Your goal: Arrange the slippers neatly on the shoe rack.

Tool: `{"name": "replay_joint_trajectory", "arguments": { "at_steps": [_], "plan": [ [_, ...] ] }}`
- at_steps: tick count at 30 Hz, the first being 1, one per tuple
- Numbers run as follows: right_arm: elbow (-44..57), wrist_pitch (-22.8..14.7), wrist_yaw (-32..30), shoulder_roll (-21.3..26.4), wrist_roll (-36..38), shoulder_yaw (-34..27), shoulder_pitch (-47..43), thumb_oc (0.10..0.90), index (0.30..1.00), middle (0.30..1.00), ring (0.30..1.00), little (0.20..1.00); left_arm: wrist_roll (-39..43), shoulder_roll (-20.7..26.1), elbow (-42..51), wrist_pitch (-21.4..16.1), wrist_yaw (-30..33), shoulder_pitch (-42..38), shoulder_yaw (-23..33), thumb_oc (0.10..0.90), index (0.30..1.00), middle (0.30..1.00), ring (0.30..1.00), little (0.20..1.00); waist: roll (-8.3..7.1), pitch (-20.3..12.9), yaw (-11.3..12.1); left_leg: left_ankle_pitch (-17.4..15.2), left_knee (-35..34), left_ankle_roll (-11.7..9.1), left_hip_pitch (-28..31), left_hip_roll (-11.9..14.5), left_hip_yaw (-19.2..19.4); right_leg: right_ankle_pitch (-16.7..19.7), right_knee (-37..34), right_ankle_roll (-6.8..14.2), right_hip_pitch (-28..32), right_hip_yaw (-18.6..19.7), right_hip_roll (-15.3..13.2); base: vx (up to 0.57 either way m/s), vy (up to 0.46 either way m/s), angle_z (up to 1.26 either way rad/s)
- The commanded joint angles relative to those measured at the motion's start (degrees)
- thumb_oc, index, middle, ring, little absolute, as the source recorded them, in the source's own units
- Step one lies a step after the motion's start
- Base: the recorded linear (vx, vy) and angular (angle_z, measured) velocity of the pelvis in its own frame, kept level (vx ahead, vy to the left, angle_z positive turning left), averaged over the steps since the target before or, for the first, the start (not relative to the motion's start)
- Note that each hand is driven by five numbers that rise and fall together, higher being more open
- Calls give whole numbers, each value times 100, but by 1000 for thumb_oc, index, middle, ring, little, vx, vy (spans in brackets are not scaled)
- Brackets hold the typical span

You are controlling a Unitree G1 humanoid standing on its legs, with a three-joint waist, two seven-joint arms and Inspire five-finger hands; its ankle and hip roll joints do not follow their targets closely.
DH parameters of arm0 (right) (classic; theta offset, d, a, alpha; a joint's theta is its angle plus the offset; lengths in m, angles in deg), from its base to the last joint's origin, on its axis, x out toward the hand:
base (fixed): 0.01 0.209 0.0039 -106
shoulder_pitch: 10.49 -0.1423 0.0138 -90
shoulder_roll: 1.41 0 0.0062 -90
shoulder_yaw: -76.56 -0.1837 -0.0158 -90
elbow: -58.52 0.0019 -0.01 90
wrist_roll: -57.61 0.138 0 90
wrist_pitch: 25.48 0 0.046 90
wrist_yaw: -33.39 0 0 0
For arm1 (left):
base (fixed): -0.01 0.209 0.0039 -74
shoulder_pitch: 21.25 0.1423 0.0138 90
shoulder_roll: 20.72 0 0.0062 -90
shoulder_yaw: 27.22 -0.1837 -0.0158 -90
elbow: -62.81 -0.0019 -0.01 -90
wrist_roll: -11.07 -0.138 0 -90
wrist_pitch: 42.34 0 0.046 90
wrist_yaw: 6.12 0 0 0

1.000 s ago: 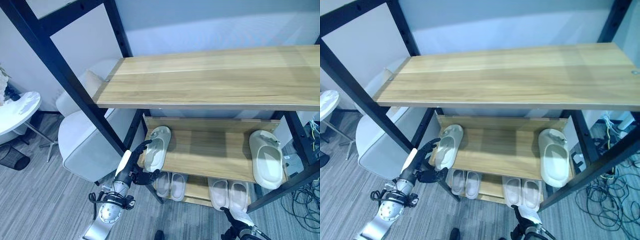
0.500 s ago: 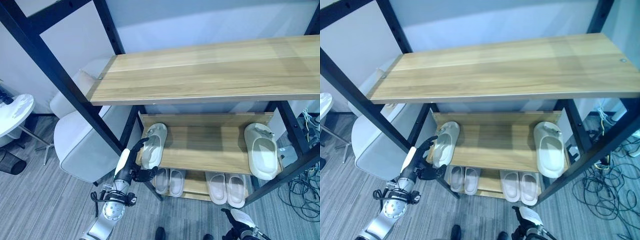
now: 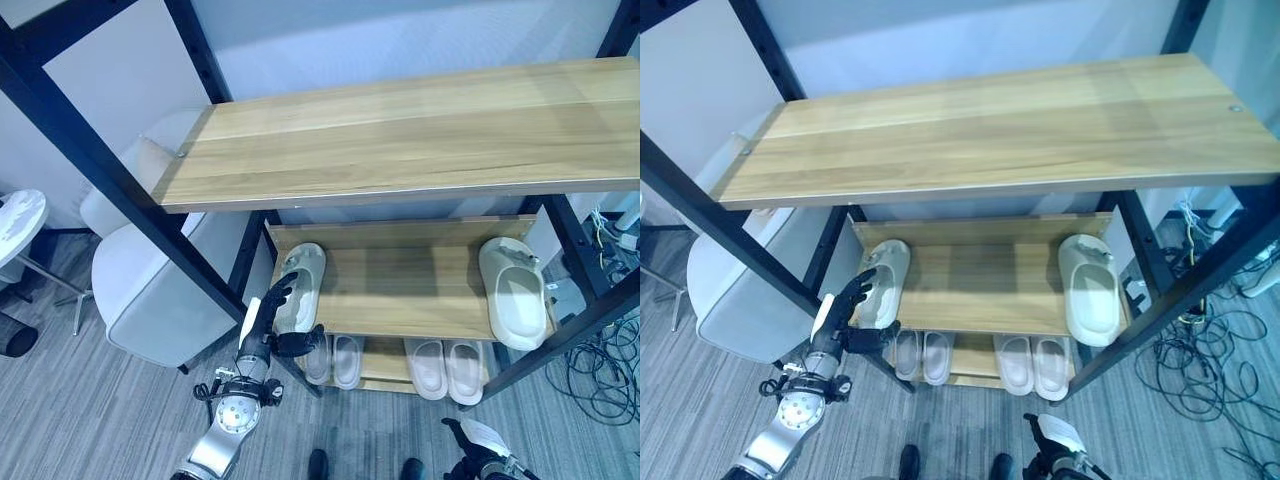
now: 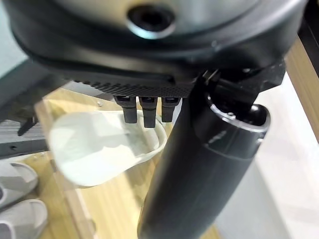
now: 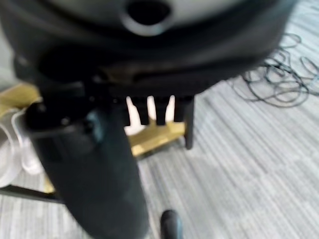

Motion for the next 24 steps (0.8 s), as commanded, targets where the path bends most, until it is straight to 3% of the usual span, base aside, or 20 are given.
{"name": "replay_joint_trajectory", "arguments": {
  "at_steps": [1,10,24],
  "plan": [
    [350,-132,-358,-25,79,-37,-245,800,900,900,900,900,-24,158,435,-480,46,-802,298,800,900,900,900,900,-382,11,-103,21,-53,-44,-233,-394,62,-824,77,220,353,-6,-238,0,0,0],
    [409,-159,-371,15,36,31,-244,800,900,900,900,900,-461,367,406,-407,373,-1235,464,800,900,900,900,900,-361,15,-148,5,-53,-49,-221,-396,80,-802,77,234,339,-8,-249,0,0,0],
    [573,-219,-252,188,49,111,-250,800,900,900,900,900,-1305,917,-611,-116,712,-1988,682,800,900,900,900,900,-314,75,-281,-18,-53,-24,-412,-403,167,-674,77,276,52,116,-292,-2,5,-2]
  ]
}}
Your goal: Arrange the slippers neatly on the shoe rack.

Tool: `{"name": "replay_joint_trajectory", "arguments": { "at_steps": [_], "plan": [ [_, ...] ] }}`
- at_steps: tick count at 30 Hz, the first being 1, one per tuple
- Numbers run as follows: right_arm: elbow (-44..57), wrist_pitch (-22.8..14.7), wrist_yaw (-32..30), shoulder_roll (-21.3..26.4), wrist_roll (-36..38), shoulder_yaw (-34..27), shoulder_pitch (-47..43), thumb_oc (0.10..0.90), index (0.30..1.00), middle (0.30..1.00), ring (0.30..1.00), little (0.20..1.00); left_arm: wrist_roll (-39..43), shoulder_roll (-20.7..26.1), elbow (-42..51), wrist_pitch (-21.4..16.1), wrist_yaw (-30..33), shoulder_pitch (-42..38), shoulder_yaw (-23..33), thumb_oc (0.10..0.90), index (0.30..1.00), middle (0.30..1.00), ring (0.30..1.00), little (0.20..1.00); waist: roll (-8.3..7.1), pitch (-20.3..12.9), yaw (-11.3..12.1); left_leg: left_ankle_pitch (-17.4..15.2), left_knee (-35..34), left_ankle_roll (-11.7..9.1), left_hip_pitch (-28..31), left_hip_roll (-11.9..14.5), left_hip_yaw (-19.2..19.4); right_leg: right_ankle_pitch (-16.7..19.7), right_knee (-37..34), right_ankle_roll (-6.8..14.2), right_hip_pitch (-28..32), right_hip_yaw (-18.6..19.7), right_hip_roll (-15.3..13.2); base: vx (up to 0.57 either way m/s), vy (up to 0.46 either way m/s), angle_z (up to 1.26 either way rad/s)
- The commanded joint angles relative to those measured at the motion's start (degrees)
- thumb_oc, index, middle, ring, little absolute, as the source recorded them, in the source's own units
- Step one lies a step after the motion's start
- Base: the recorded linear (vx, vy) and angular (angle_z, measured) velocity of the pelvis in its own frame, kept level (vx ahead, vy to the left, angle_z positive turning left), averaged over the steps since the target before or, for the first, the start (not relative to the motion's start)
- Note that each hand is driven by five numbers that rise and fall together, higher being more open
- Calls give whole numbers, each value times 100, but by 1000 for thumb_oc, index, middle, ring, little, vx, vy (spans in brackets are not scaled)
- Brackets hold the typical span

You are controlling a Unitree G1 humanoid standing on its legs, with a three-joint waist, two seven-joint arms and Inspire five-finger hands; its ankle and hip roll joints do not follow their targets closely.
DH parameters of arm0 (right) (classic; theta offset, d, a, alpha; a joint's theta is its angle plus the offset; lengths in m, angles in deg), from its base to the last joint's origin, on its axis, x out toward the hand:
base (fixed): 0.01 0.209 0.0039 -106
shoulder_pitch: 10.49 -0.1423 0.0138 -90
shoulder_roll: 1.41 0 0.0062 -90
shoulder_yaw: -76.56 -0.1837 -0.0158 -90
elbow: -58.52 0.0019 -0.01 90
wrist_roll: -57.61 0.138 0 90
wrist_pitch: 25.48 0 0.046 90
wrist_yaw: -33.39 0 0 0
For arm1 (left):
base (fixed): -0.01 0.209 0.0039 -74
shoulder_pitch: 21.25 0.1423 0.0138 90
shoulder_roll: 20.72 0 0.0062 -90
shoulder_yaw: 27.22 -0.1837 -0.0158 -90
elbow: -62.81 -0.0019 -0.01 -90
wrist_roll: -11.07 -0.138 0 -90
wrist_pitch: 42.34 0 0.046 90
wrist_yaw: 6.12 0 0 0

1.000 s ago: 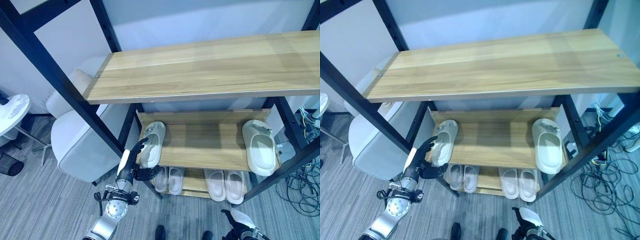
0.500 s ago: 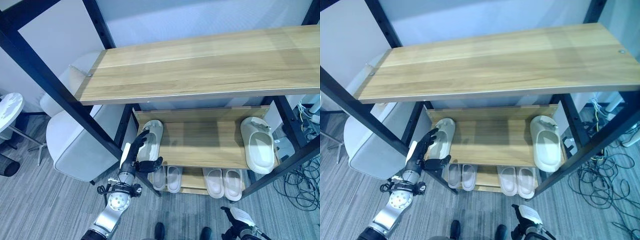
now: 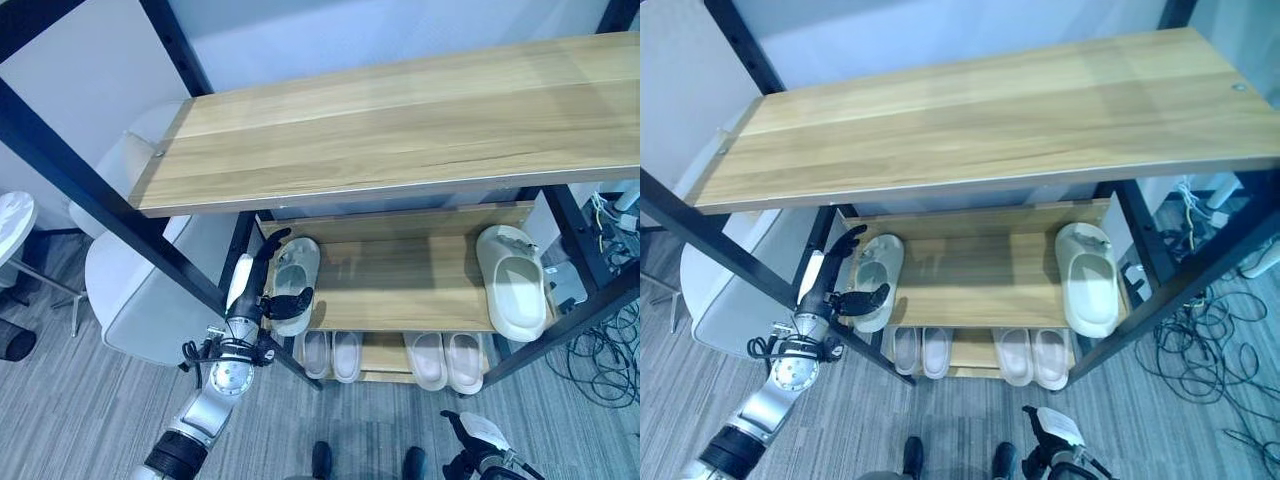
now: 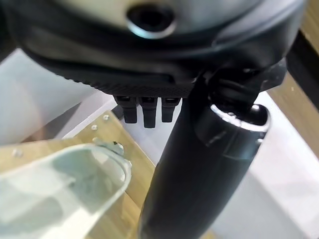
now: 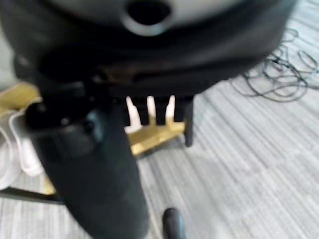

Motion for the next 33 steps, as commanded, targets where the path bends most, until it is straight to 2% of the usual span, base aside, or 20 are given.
{"name": "replay_joint_trajectory", "arguments": {
  "at_steps": [1,15,24,25,26,27,33],
  "plan": [
    [470,-189,-146,113,53,105,-145,800,900,900,900,900,-198,447,-314,-181,428,-848,424,800,900,900,900,900,-429,-180,-96,-13,1,-18,-454,-388,100,-660,77,261,92,3,-273,-2,13,-21],
    [689,-277,41,273,161,167,-209,800,900,900,900,900,-1012,1194,-1154,78,471,-1519,200,800,900,900,900,900,-517,-126,-182,1,1,45,-748,-377,177,-520,77,274,-305,158,-287,-3,7,-3],
    [788,-308,108,266,174,245,-290,800,900,900,900,900,-1218,1359,-1513,194,490,-1848,86,800,900,900,900,900,-582,-88,-220,-10,1,68,-830,-375,209,-474,77,277,-416,235,-284,-2,6,-6],
    [789,-307,109,265,174,244,-291,800,900,900,900,900,-1218,1359,-1517,193,491,-1854,83,742,813,813,813,813,-584,-87,-217,-10,1,68,-831,-376,210,-474,77,277,-418,237,-284,0,0,0],
    [809,-309,112,261,180,252,-301,800,900,900,900,900,-1219,1359,-1566,200,472,-1879,68,532,498,498,498,498,-588,-84,-221,-12,1,71,-835,-375,214,-471,77,277,-431,248,-284,0,0,0],
    [823,-311,116,256,180,258,-306,800,900,900,900,900,-1212,1355,-1598,201,471,-1882,66,400,300,300,300,300,-589,-85,-223,-15,1,73,-836,-376,216,-469,77,277,-437,257,-284,0,0,0],
    [826,-315,135,239,174,279,-320,800,900,900,900,900,-1004,1235,-1677,169,487,-1920,140,400,300,300,300,300,-594,-69,-233,-25,1,86,-840,-389,241,-461,77,278,-451,288,-297,-1,1,-1]
  ]
}}
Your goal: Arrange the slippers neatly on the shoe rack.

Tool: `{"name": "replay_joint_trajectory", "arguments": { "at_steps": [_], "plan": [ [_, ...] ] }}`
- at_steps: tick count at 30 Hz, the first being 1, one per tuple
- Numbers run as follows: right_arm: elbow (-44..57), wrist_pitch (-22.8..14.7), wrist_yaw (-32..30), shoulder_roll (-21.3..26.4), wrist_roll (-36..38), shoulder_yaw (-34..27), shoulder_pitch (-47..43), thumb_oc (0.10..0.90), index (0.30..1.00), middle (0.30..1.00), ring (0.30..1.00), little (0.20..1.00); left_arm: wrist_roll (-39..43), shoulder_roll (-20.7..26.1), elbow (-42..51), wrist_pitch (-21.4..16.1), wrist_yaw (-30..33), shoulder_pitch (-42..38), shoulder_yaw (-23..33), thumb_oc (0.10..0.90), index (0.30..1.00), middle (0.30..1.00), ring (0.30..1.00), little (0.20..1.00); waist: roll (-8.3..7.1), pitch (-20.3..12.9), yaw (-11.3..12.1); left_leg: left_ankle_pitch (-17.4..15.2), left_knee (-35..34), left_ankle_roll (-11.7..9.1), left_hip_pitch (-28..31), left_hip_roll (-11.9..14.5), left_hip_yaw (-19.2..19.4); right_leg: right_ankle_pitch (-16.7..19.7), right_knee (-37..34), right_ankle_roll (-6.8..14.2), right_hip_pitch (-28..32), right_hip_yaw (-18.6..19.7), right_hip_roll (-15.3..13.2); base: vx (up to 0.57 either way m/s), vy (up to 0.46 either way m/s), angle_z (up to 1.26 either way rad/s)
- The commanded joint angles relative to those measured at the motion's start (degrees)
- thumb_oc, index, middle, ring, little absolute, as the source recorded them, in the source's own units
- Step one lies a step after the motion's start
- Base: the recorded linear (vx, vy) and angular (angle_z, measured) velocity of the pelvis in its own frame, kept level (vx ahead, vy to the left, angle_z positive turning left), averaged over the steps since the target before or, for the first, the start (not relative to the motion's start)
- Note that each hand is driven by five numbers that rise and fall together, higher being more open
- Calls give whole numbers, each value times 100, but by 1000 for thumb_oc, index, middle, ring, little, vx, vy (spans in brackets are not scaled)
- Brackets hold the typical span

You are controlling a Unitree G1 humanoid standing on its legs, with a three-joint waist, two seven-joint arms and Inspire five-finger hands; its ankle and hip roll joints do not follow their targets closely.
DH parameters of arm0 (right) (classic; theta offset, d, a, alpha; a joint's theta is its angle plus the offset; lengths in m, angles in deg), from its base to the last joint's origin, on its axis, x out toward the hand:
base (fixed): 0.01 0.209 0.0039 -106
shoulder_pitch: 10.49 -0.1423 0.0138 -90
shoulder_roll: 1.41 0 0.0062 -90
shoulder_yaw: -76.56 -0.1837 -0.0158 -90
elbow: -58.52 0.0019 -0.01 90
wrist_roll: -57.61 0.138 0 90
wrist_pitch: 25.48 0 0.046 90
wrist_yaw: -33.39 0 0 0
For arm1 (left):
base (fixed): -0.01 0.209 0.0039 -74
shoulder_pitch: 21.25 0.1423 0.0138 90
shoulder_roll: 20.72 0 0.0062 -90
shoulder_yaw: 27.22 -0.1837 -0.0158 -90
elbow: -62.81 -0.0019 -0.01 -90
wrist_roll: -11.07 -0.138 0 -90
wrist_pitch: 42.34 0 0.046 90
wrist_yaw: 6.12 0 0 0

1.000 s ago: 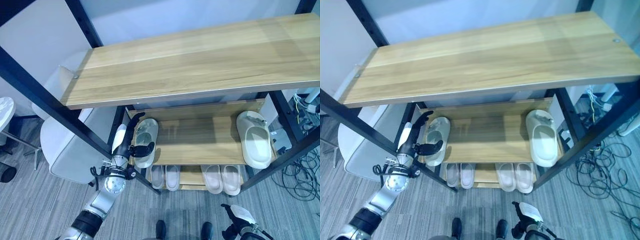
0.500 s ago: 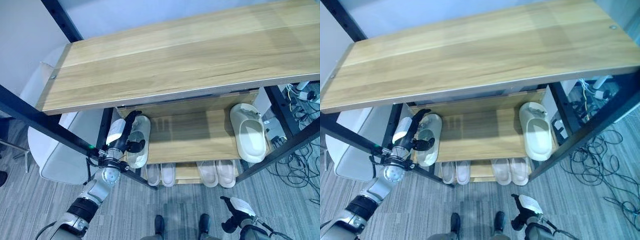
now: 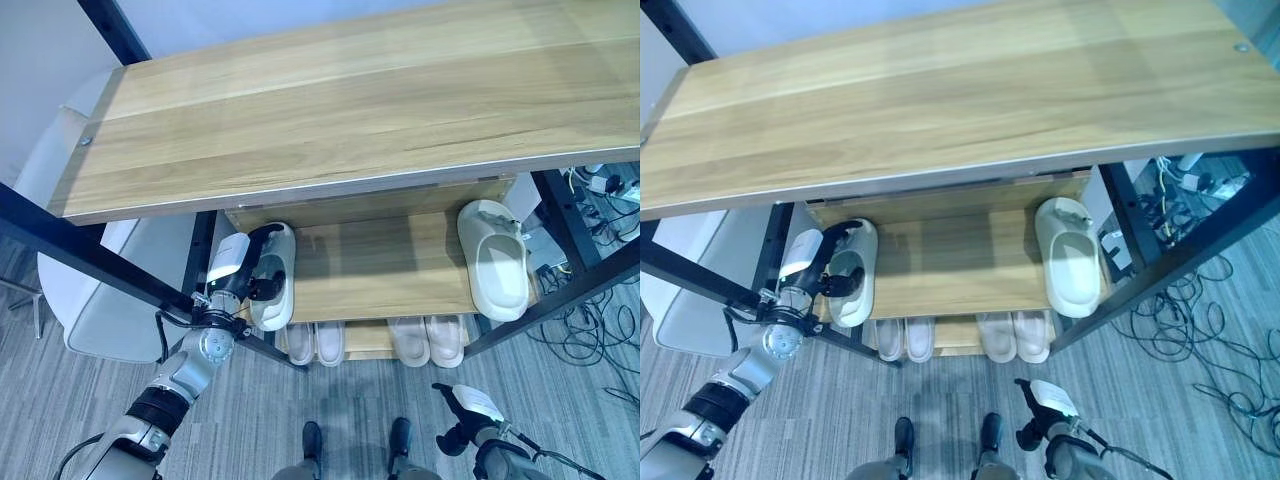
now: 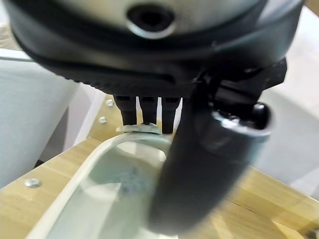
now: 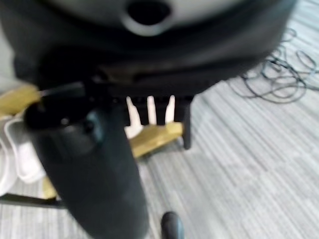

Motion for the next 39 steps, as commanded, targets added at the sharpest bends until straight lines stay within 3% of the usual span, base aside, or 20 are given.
{"name": "replay_joint_trajectory", "arguments": {
  "at_steps": [1,13,19,26,34,39],
  "plan": [
    [456,-179,-110,13,121,48,96,800,900,900,900,900,149,520,-505,-12,314,-837,381,400,300,300,300,300,-364,-231,-85,-33,4,86,-405,-399,-15,-556,74,334,118,77,-349,-7,8,-5],
    [579,-145,-104,37,93,0,172,800,900,900,900,900,340,185,-36,-162,177,-649,297,400,300,300,300,300,-286,-221,-101,-104,4,104,-225,-424,62,-585,74,341,233,143,-365,1,-2,-2],
    [578,-80,-146,53,61,-41,194,800,900,900,900,900,630,-197,346,-280,196,-670,203,400,300,300,300,300,-191,-176,-126,-101,4,101,-160,-438,108,-594,74,351,263,172,-379,-7,0,-1],
    [622,-18,-262,223,22,-149,230,800,900,900,900,900,1025,-691,761,-405,434,-1136,23,400,300,300,300,300,110,-72,-253,-66,4,106,-185,-500,178,-542,74,390,171,244,-446,-21,14,-2],
    [680,-48,-321,422,-43,-171,306,800,900,900,900,900,1206,-824,810,-413,782,-1816,-71,400,300,300,300,300,388,-32,-451,-100,4,137,-116,-515,346,-516,74,434,122,410,-471,8,23,-15],
    [758,-96,-307,539,0,-158,306,800,900,900,900,900,1205,-749,508,-375,904,-2263,-204,400,300,300,300,300,482,-19,-588,-135,4,154,-57,-515,458,-505,74,457,105,509,-473,35,19,-19]
  ]
}}
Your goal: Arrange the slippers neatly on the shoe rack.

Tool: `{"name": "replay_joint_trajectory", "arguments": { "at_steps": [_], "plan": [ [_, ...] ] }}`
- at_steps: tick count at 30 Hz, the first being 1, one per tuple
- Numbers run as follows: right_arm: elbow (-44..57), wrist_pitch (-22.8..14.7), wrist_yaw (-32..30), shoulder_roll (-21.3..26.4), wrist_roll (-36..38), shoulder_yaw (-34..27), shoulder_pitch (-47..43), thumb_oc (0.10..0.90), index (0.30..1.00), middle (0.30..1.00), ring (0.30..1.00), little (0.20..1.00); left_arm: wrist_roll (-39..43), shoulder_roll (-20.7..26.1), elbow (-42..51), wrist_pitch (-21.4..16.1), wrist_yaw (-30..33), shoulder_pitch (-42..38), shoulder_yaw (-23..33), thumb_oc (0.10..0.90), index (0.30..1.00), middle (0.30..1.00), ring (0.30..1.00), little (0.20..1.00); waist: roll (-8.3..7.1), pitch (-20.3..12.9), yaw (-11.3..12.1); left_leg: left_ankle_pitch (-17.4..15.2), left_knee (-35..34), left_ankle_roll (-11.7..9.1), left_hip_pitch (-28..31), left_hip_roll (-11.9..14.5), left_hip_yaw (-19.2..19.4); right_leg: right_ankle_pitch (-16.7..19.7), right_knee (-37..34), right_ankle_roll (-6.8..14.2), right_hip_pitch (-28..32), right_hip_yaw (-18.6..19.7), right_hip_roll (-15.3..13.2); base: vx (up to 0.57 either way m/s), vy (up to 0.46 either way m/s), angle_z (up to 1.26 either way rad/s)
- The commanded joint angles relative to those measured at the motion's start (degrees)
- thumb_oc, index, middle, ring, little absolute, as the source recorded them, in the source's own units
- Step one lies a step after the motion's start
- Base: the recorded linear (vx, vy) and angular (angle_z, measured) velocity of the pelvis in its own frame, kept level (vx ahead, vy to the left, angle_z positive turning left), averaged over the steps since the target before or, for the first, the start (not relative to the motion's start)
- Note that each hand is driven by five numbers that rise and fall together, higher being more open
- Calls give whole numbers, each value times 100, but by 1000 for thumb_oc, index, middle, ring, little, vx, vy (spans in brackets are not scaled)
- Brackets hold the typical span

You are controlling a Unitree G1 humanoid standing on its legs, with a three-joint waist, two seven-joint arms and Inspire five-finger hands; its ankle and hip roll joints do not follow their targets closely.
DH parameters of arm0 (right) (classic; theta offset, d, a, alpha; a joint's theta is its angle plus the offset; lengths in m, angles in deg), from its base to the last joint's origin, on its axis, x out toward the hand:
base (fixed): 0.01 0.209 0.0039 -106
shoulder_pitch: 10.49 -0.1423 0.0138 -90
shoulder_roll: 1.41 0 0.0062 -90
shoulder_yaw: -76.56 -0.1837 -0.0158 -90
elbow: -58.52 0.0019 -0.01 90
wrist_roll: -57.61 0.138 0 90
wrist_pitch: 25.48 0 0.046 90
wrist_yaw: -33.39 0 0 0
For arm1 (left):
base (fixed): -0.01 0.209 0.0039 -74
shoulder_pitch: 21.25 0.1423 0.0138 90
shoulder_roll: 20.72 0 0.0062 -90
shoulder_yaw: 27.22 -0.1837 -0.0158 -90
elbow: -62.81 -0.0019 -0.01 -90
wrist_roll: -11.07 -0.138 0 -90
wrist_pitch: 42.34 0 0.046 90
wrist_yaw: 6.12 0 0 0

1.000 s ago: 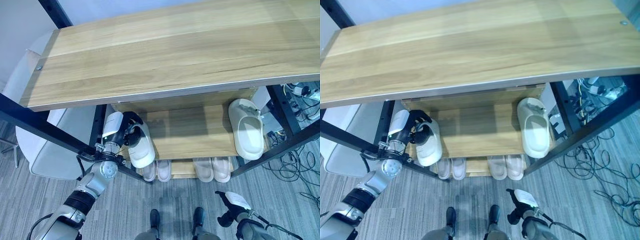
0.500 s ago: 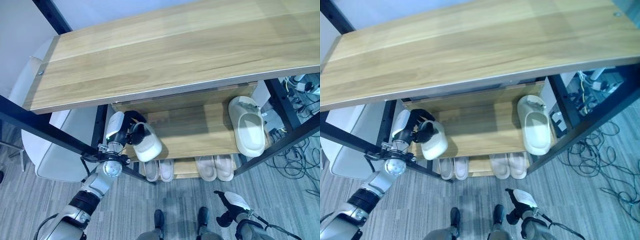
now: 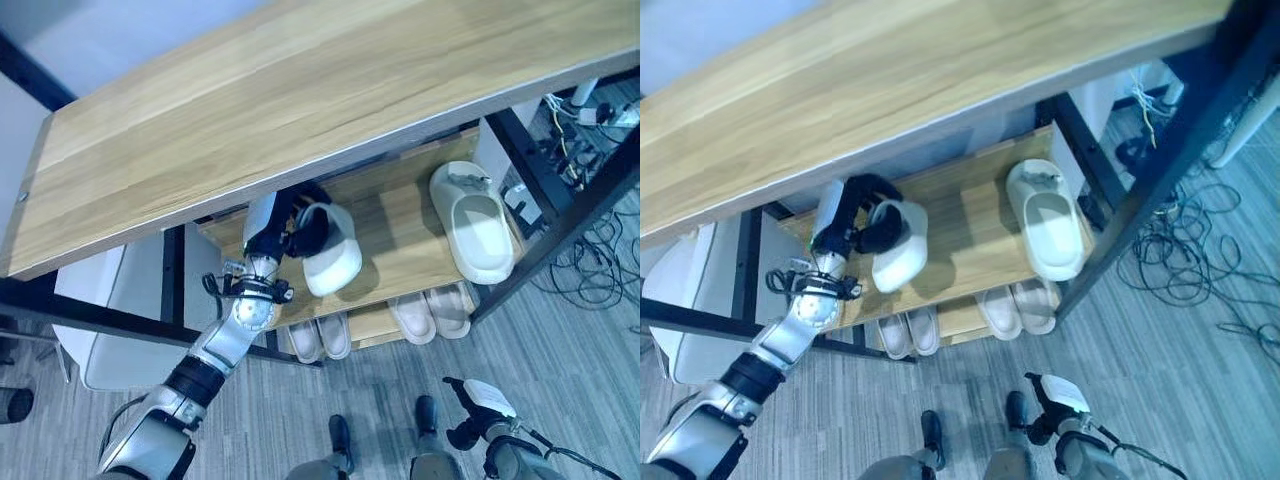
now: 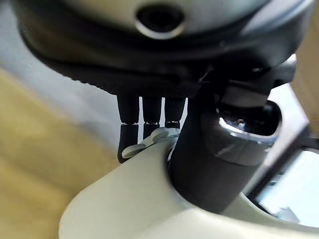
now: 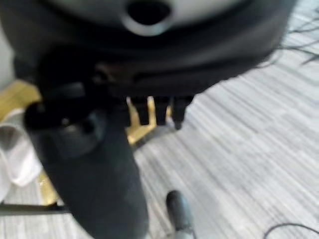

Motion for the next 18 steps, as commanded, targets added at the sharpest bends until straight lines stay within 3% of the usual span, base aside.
{"name": "replay_joint_trajectory", "arguments": {
  "at_steps": [1,7,18],
  "plan": [
    [540,-173,-266,263,38,69,170,800,900,900,900,900,46,5,-278,-386,572,-1212,59,400,300,300,300,300,-166,-380,-125,-141,6,149,-338,-335,-20,-684,74,356,131,-73,-272,22,13,-19],
    [555,-207,-271,353,121,98,171,800,900,900,900,900,120,15,-912,-322,612,-1631,-149,400,300,300,300,300,-104,-328,-265,-150,6,146,-326,-333,40,-652,74,364,49,5,-282,14,13,-14],
    [355,-201,-377,348,184,154,87,800,900,900,900,900,208,-193,-1389,-301,573,-1827,-340,400,300,300,300,300,-129,-235,-312,-125,6,141,-456,-333,50,-590,74,349,-147,46,-288,-3,-1,-6]
  ]
}}
